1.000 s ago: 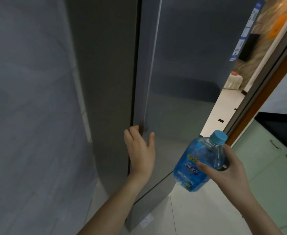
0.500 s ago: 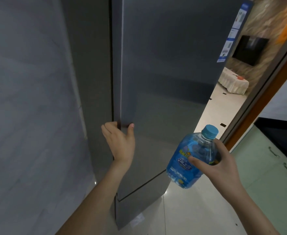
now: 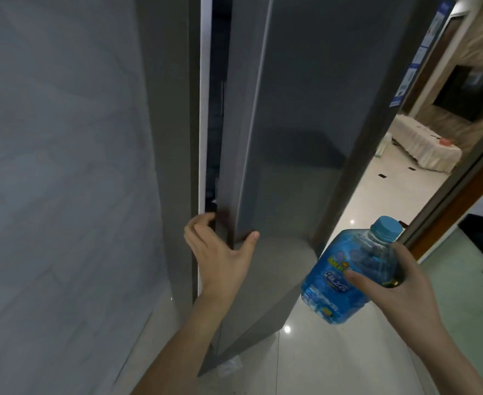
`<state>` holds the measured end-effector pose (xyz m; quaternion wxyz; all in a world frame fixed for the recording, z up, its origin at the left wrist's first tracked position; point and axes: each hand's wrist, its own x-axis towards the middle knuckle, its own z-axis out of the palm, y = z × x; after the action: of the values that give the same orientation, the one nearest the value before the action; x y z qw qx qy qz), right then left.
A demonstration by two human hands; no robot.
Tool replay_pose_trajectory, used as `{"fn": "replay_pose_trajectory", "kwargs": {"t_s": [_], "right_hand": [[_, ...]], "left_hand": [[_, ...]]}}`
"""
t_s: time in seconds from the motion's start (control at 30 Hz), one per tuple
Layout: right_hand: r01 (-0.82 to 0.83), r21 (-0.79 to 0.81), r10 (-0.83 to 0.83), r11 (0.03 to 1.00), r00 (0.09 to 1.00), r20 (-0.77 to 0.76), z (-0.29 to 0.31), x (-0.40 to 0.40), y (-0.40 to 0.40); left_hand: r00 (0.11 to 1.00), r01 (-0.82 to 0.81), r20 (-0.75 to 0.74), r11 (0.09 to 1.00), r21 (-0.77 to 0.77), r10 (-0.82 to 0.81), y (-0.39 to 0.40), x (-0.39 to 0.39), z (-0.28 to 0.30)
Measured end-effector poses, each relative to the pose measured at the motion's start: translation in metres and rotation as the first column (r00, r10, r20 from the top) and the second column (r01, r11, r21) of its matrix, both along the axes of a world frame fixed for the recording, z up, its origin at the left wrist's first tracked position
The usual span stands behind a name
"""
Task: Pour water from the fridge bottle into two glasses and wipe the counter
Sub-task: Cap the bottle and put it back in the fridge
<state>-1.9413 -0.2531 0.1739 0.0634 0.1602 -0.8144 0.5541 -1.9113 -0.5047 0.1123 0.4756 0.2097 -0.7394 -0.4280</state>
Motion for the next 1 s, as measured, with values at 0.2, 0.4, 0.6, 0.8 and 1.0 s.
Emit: {"fn": "replay_pose_trajectory", "kwargs": {"t_s": [0.2, 0.4, 0.6, 0.8, 1.0], "right_hand": [[0.01, 0.014, -0.01, 1.0, 1.0, -0.014, 0.006, 0.007, 0.028], [0.042, 0.032, -0.041, 0.999, 0.999, -0.014, 0.009, 0.017, 0.049], [0.136, 0.012, -0.135, 0.991, 0.99, -0.041, 0.015, 0.037, 0.079], [0.326, -0.003, -0.326, 0.945, 0.944, -0.054, 0.021, 0.068, 0.133], [0.512, -0.013, -0.512, 0.859, 0.857, -0.063, 0.022, 0.104, 0.2]], "left_hand": [[0.949, 0.303, 0.019, 0.924, 0.232, -0.316, 0.015, 0.015, 0.008], [0.801, 0.583, 0.061, 0.799, 0.145, -0.595, 0.038, 0.041, 0.007], [0.748, 0.652, 0.217, 0.756, -0.061, -0.627, 0.079, 0.035, 0.018], [0.816, 0.567, 0.205, 0.68, -0.464, -0.54, 0.143, 0.018, 0.033], [0.756, 0.644, 0.244, 0.624, -0.442, -0.608, 0.213, 0.007, 0.032]]}}
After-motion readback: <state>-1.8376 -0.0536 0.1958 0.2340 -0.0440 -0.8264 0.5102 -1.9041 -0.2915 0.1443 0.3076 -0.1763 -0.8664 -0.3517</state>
